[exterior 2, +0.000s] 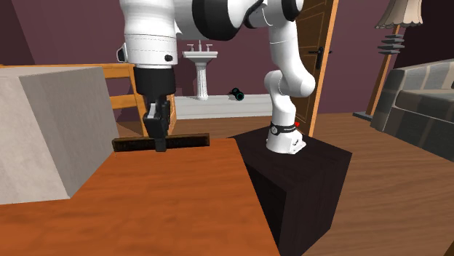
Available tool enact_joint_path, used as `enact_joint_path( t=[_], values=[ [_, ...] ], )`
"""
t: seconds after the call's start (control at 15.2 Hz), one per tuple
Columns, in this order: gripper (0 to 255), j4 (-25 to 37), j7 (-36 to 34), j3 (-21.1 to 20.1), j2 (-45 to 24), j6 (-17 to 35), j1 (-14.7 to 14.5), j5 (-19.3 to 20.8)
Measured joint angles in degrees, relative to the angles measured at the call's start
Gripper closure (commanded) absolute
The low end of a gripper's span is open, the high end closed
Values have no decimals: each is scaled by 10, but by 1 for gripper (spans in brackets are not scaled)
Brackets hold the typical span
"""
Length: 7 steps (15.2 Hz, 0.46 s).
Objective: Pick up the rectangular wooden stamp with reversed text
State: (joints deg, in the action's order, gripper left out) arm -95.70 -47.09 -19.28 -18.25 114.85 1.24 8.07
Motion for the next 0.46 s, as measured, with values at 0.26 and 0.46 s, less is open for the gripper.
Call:
enact_joint_path(
  t=[0.26,0.46],
  values=[
    [255,23,3,-1,7,-29,0,-4],
    [255,35,5,-2,12,-47,0,-6]
  ],
)
